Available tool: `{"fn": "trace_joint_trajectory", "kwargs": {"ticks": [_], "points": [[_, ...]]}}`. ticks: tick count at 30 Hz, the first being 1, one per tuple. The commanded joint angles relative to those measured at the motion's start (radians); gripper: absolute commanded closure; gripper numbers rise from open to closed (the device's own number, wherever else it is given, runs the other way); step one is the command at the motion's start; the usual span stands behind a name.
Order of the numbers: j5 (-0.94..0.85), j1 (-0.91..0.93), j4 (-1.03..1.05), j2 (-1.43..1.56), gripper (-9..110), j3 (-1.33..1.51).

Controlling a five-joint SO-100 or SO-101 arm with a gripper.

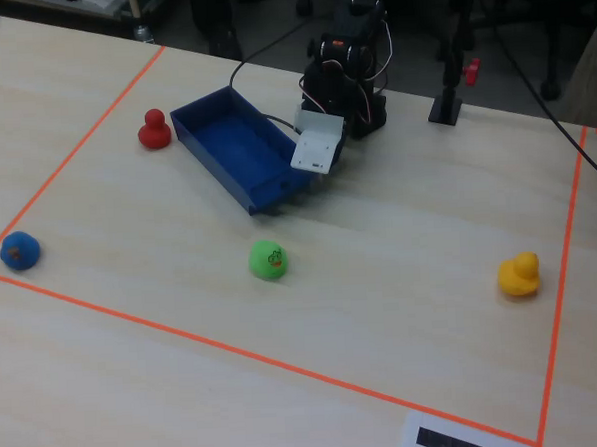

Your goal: Grasp red duck and put it into box.

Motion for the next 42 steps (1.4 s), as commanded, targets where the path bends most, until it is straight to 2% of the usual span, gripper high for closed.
{"fn": "trace_joint_trajectory", "kwargs": {"ticks": [1,6,14,18,21,27,30,32,33,37,42], "points": [[-0.005,0.052,-0.147,-0.133,101,-0.081],[-0.008,0.098,-0.114,-0.268,101,-0.362],[0.034,0.207,0.245,-0.598,101,-1.077],[0.034,0.272,0.342,-0.699,101,-1.325],[0.037,0.371,0.264,-0.772,101,-1.424],[0.052,0.640,-0.176,-0.942,100,-1.417],[0.058,0.750,-0.310,-1.049,97,-1.434],[0.049,0.811,-0.321,-1.127,86,-1.482],[0.049,0.838,-0.316,-1.169,83,-1.516],[0.060,0.923,-0.293,-1.335,81,-1.655],[0.060,1.006,-0.426,-1.500,80,-1.704]]}}
